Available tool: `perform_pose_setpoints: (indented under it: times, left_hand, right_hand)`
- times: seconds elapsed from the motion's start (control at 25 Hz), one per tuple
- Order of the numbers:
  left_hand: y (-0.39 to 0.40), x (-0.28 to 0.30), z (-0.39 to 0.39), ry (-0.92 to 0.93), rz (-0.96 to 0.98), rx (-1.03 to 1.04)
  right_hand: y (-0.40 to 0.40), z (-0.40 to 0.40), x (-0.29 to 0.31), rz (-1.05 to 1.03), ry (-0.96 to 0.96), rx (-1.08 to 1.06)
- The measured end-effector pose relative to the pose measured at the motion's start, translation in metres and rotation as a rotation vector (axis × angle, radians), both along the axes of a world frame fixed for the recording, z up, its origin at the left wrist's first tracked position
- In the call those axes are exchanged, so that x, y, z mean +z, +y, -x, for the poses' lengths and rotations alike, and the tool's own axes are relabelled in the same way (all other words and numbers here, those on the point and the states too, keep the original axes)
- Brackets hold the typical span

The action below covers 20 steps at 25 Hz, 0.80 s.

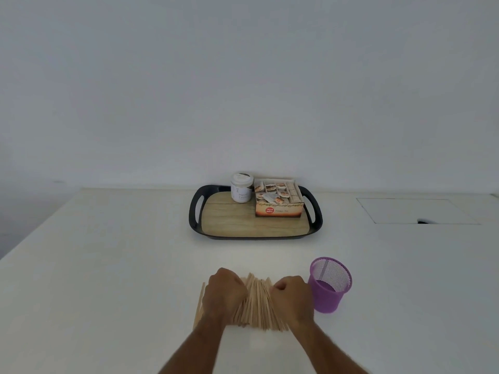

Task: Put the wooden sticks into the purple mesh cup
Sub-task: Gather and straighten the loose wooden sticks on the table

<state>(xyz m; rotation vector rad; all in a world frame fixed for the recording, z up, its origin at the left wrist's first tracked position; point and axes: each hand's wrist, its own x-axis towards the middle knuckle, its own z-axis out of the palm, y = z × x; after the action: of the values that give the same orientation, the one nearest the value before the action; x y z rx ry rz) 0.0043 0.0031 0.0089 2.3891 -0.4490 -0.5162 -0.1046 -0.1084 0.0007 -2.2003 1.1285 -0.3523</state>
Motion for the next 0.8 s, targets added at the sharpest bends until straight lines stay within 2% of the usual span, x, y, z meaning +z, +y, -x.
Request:
perform_pose_setpoints:
  times: [0.24, 0.44, 0.6, 0.8]
  left_hand:
    - [-0.006, 0.029, -0.002, 0.038, 0.188, 0.000]
    - [-0.032, 0.054, 0.011, 0.093, 0.465, 0.012]
    - [-0.068, 0.076, 0.036, 0.110, 0.615, -0.104]
    - [-0.106, 0.078, 0.065, 0.062, 0.602, -0.225]
  right_hand:
    - [0.006, 0.008, 0.021, -0.040, -0.287, -0.064]
    - [-0.021, 0.036, 0.056, -0.066, -0.498, -0.171]
    - [-0.056, 0.064, 0.081, 0.095, -0.533, -0.235]
    - [-0.081, 0.077, 0.075, 0.137, -0.472, -0.322]
